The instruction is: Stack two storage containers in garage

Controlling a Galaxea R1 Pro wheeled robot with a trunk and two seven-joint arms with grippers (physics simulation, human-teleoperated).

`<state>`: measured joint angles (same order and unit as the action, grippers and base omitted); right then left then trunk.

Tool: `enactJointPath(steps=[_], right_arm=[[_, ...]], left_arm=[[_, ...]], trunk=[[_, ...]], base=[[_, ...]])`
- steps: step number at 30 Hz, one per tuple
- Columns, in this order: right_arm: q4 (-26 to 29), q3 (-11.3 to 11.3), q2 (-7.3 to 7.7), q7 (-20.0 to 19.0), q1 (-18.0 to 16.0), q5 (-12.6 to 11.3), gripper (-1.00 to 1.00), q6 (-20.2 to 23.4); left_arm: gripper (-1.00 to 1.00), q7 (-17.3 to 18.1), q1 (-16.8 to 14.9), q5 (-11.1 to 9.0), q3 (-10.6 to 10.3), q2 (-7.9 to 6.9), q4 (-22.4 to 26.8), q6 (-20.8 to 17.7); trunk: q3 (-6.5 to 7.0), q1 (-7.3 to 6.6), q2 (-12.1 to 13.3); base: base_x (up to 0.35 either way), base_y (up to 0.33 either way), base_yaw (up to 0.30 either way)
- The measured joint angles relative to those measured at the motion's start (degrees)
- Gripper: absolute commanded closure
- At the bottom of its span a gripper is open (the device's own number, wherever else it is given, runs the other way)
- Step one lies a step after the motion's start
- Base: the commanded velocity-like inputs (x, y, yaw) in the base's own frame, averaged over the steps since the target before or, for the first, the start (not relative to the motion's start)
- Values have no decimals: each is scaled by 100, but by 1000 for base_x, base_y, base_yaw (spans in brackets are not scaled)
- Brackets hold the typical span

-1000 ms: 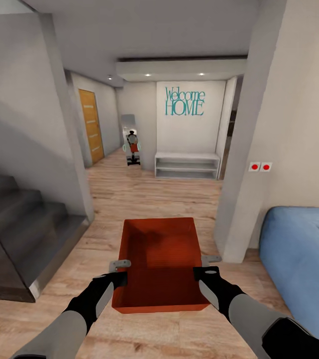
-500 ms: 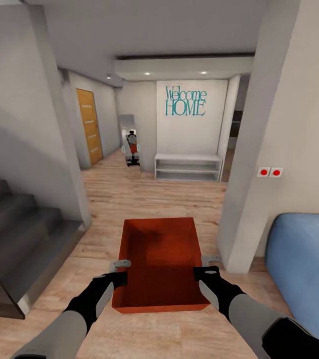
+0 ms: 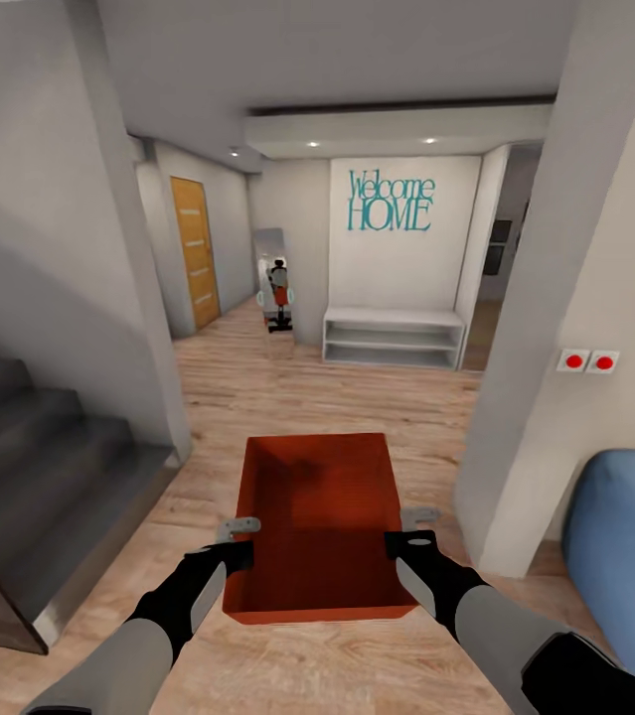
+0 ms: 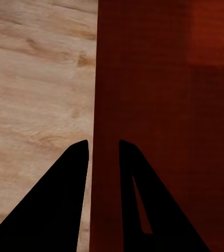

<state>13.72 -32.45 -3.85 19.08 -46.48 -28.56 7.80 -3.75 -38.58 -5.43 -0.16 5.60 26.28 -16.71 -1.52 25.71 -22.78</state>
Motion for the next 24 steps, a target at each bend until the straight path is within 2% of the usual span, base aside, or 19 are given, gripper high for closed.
enactJointPath(steps=[24], right_arm=[[-1, 4, 3, -6, 0, 5, 100, 1]], left_arm=[[100, -6, 0, 4, 2, 5, -1, 1]], trunk=[[0, 0, 0]], base=[[322, 0, 3]])
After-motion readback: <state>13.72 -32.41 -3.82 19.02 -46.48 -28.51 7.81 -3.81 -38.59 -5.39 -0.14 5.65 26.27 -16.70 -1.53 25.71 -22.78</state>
